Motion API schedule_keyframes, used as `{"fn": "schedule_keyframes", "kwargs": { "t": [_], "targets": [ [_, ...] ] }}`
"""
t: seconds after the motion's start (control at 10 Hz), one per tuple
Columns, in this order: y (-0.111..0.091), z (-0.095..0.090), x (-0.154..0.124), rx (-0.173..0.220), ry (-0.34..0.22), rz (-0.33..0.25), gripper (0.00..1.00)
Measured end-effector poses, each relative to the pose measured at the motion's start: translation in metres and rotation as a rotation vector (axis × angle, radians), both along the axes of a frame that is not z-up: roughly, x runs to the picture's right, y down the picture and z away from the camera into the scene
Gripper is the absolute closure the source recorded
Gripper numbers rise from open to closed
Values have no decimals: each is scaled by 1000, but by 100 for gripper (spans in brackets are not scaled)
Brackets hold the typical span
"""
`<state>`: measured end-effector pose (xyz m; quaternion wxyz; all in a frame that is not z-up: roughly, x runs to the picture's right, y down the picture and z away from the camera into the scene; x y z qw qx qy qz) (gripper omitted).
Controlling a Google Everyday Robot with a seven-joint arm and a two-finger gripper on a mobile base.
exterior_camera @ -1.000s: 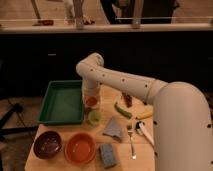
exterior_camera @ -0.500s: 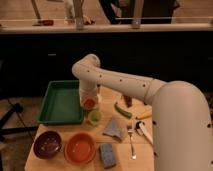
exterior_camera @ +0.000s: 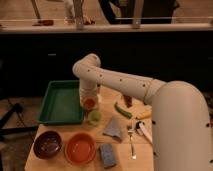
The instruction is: Place apple in plastic cup
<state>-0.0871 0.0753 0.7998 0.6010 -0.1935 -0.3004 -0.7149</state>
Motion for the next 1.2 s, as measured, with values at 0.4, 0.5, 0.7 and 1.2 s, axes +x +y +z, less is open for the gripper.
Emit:
{"fn": "schedule_keyframes", "kwargs": {
  "t": [0.4,0.5,0.7,1.2],
  "targets": [
    [21,-3,15,-48,32,11,100],
    [24,-6,14,-52,35,8,100],
    [29,-10,15,-60,38,9,100],
    [46,-7,20,-103,47,26,100]
  ]
}}
